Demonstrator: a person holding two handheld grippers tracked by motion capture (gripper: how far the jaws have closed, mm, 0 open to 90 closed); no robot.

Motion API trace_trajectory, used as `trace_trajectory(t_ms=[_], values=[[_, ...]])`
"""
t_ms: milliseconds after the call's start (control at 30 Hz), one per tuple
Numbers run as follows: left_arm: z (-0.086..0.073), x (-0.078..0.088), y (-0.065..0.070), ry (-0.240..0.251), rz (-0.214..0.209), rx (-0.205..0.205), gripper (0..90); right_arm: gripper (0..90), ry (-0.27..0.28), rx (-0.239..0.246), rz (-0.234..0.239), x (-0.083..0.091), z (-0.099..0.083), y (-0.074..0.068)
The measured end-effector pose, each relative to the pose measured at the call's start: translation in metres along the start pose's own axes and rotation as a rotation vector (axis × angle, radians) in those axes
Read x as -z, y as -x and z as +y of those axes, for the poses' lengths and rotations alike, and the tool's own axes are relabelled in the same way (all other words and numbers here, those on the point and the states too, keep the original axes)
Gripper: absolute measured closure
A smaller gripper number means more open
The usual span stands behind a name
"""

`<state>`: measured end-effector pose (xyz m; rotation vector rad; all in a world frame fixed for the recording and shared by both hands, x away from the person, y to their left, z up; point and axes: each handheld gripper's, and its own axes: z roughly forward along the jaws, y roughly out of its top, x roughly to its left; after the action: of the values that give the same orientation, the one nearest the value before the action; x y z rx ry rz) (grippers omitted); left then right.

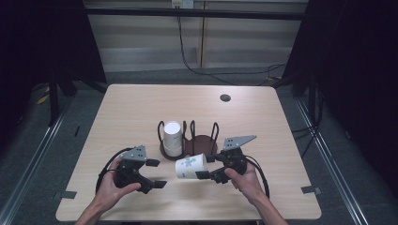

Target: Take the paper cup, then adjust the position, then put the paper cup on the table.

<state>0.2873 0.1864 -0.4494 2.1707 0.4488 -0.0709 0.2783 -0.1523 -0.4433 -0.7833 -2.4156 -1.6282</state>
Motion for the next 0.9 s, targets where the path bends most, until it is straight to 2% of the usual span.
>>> trace_trajectory(t_ms=[167, 200, 300, 400, 433, 533, 567, 700, 733, 833, 900], values=[[-0.004, 0.004, -0.003, -0.007, 0.03, 0.022, 16.1, 29.3, -0.025, -0.006, -0.031, 0.007, 0.001, 0.004], [-0.005, 0.004, -0.004, -0.026, 0.035, 0.024, 16.1, 29.3, -0.028, -0.004, -0.037, 0.009, 0.001, 0.005], [-0.01, 0.004, -0.005, -0.046, 0.025, 0.023, 16.1, 29.4, -0.038, -0.004, -0.055, 0.016, 0.003, 0.006], [-0.013, 0.001, -0.006, -0.049, 0.046, 0.037, 16.2, 29.4, -0.055, -0.008, -0.078, 0.021, 0.003, 0.009], [-0.013, 0.001, -0.007, -0.057, 0.041, 0.029, 16.2, 29.4, -0.061, -0.011, -0.084, 0.023, 0.002, 0.01], [-0.013, 0.001, -0.007, -0.051, 0.045, 0.036, 16.2, 29.5, -0.079, -0.02, -0.108, 0.028, 0.003, 0.013], [-0.014, 0.002, -0.008, -0.056, 0.041, 0.027, 16.2, 29.6, -0.088, -0.024, -0.118, 0.031, 0.003, 0.013], [-0.019, 0.005, -0.011, -0.021, 0.064, 0.047, 16.2, 29.7, -0.116, -0.029, -0.141, 0.04, 0.005, 0.017], [-0.019, 0.006, -0.012, -0.031, 0.069, 0.041, 16.1, 29.8, -0.127, -0.033, -0.152, 0.043, 0.005, 0.018], [-0.021, 0.005, -0.013, -0.022, 0.067, 0.06, 16.2, 29.7, -0.153, -0.039, -0.176, 0.05, 0.005, 0.021], [-0.021, 0.006, -0.012, -0.022, 0.064, 0.054, 16.2, 29.7, -0.164, -0.046, -0.186, 0.055, 0.004, 0.023]])
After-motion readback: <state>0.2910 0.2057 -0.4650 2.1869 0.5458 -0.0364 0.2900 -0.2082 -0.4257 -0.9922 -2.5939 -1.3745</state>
